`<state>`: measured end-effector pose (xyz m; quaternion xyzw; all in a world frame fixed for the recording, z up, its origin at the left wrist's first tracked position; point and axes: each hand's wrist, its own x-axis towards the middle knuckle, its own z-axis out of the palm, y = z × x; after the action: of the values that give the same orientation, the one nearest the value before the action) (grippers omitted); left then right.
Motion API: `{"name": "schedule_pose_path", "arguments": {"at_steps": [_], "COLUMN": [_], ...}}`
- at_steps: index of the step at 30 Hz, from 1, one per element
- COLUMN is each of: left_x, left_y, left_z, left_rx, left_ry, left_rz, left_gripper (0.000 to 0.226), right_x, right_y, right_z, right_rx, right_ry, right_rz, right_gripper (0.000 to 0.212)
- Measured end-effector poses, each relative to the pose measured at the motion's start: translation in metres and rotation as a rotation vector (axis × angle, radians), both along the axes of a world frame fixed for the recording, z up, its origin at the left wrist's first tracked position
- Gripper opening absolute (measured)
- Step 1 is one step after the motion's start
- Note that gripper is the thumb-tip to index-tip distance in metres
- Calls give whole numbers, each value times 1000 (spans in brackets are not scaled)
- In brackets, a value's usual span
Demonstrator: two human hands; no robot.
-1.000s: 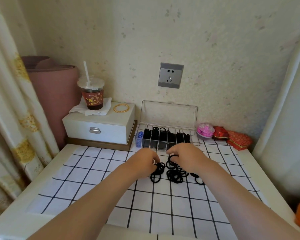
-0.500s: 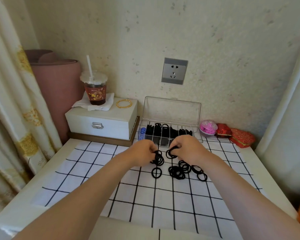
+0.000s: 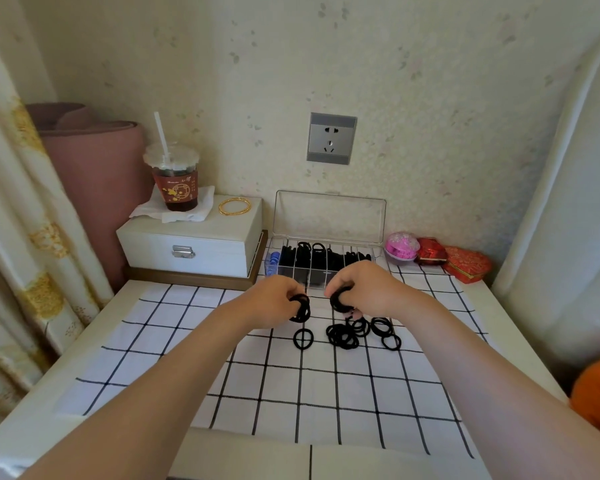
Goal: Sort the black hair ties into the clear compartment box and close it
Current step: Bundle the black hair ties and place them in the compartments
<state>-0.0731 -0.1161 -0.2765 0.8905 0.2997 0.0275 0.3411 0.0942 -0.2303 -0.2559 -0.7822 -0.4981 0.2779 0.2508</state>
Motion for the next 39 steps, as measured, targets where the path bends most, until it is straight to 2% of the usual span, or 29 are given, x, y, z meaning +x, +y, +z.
{"name": "schedule_pose_path", "arguments": {"at_steps": [2, 5, 9, 13, 16, 19, 22, 25, 27, 29, 32, 36, 39], "left_x": [-1, -2, -4, -4, -4, -3, -1, 3, 5, 5, 2, 2, 4], "left_y": [0, 0, -3, -3, 0, 3, 4, 1, -2, -4, -1, 0, -4], "left_z": [0, 0, 2, 0, -2, -3, -4, -2, 1, 5, 7, 11, 10], "left_rx": [45, 13, -106, -104, -169, -186, -165, -205, -323, -489, -666, -919, -927], "left_ry": [26, 19, 6, -22, -77, -131, -174, -195, -223, -264, -283, -320, -339], "left_rz": [-7, -28, -61, 18, 103, 205, 278, 269, 256, 257, 206, 151, 117], "left_gripper": [15, 10, 9, 11, 5, 6, 6, 8, 5, 5, 20, 28, 30], "right_x": [0, -2, -10, -17, -12, -4, -9, -21, -26, -29, -28, -25, -26], "right_y": [-4, -7, -3, -1, -1, 1, 1, -1, 1, 3, 5, 6, 6], "right_z": [-1, -7, -10, -9, -7, -3, 6, 14, 15, 11, 5, -1, -2], "right_rx": [-120, -270, -304, -341, -272, -100, 70, 153, 163, 163, 162, 160, 176], "right_ry": [-32, -185, -431, -473, -417, -299, 47, 422, 539, 522, 452, 345, 206], "right_rz": [51, 122, 192, 201, 164, 72, -65, -90, -91, -123, -203, -257, -237], "right_gripper": [30, 32, 28, 24, 24, 16, 20, 18, 14, 13, 14, 17, 17]}}
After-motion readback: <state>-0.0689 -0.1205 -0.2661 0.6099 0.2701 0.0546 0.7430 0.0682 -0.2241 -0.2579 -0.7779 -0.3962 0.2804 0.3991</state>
